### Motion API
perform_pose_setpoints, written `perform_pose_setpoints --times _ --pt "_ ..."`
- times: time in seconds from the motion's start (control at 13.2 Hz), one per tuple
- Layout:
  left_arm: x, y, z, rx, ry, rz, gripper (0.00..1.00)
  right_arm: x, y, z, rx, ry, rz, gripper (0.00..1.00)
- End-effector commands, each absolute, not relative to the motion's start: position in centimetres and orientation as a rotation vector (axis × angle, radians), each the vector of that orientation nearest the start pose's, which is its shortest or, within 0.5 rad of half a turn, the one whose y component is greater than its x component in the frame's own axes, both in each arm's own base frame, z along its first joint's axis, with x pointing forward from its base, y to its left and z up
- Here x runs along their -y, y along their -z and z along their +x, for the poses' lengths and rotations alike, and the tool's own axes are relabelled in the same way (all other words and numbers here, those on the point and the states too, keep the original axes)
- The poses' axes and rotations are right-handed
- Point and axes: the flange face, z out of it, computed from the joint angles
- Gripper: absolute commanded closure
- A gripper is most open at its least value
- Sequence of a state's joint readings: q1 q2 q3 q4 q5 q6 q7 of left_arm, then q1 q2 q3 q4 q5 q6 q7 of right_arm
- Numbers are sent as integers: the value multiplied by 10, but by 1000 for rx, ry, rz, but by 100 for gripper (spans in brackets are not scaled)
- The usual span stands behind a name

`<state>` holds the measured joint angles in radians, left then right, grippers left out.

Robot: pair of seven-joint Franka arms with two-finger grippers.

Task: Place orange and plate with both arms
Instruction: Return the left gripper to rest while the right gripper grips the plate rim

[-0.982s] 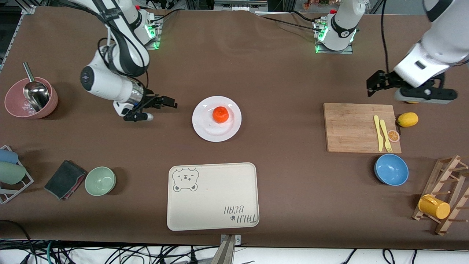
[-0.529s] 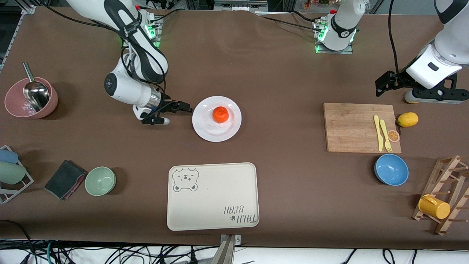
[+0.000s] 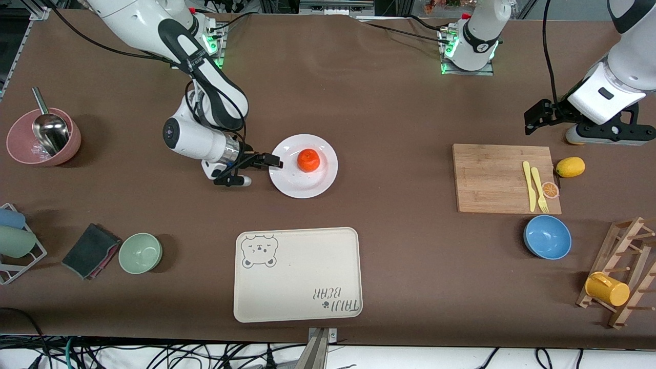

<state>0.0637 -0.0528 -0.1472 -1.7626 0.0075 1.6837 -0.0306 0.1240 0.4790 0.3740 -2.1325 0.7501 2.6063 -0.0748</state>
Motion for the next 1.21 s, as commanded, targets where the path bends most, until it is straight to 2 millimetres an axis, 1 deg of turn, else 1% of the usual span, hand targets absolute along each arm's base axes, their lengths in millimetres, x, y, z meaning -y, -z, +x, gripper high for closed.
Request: perform_pose_setpoints --times 0.0,0.23,0.3,0.38,0.53,0.6,0.68,0.76,0.98,1.06,1.13 --pt "46 -577 541 -98 -45 -3146 0 -268 -189 510 -184 -175 -2584 1" --pt "46 -577 541 -98 -45 -3146 0 -272 -186 511 -178 -180 -2581 11" --pt "46 -577 541 -98 -45 -3146 0 -273 -185 511 -177 -179 -2581 17" --pt "45 -577 541 -96 -45 -3146 0 -275 -183 512 -179 -182 -2579 19" --pt "45 -577 541 -96 -45 -3146 0 -279 -177 513 -178 -175 -2582 20" --pt "46 -577 542 -98 -40 -3146 0 -279 -174 514 -179 -170 -2583 24" --pt "46 -578 542 -98 -38 -3147 0 -280 -169 514 -166 -176 -2581 24" --pt "46 -578 542 -98 -38 -3147 0 -281 -165 516 -168 -180 -2579 31" --pt "46 -578 542 -98 -38 -3147 0 -282 -166 520 -169 -178 -2572 78" --pt "46 -578 542 -98 -38 -3147 0 -281 -166 522 -173 -175 -2571 88" --pt "46 -578 542 -98 -38 -3147 0 -279 -164 522 -178 -177 -2572 93"
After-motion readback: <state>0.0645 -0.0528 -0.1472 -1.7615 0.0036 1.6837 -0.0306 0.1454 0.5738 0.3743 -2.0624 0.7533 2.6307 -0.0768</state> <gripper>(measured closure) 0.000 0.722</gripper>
